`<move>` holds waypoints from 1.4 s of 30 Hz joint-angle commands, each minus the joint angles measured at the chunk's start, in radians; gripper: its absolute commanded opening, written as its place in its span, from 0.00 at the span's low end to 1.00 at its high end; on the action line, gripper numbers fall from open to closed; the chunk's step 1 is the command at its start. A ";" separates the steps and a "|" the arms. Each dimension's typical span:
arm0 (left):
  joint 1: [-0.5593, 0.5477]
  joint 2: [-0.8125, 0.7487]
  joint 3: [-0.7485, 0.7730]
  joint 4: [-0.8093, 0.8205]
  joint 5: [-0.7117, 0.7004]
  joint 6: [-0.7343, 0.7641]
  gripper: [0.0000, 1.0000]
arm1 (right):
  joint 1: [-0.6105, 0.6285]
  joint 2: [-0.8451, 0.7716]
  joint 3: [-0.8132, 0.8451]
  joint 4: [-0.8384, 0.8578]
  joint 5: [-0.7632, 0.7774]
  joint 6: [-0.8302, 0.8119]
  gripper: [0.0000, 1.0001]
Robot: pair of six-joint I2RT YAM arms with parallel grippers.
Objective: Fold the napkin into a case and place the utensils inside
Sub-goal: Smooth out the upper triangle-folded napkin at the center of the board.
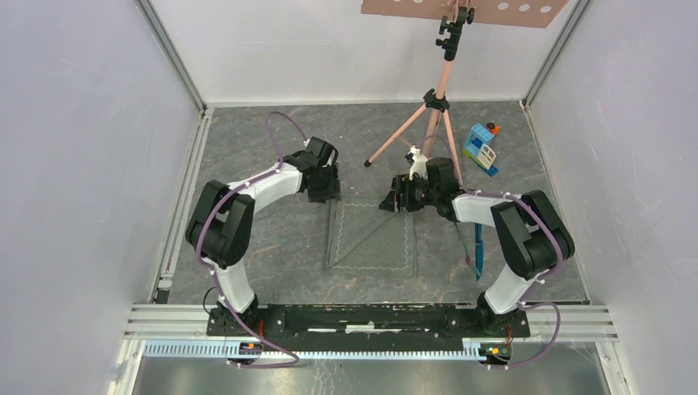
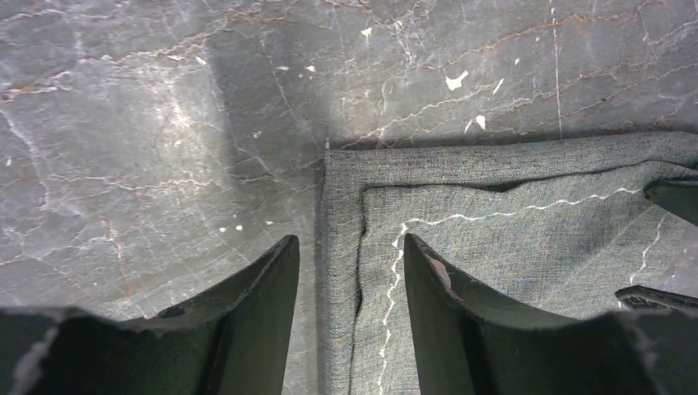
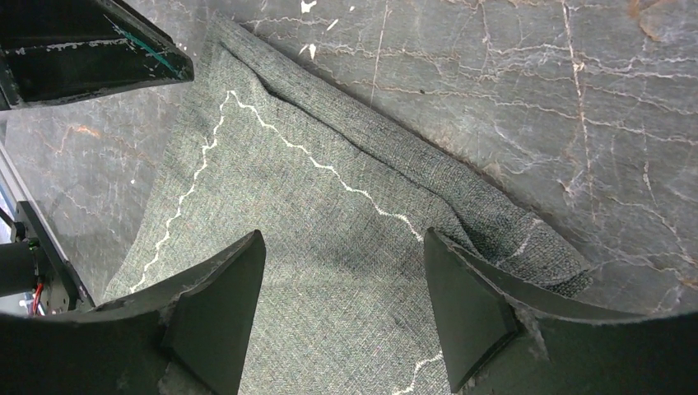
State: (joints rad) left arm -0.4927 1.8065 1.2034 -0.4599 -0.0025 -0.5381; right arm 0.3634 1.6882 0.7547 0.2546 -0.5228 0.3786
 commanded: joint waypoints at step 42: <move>-0.007 0.083 0.075 -0.041 -0.058 0.009 0.13 | 0.000 0.048 0.127 -0.018 0.024 -0.024 0.79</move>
State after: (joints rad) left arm -0.4995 1.9137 1.2652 -0.4957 -0.0330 -0.5373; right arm 0.3504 1.7847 0.8192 0.3077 -0.5377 0.3935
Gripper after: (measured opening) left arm 0.134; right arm 0.779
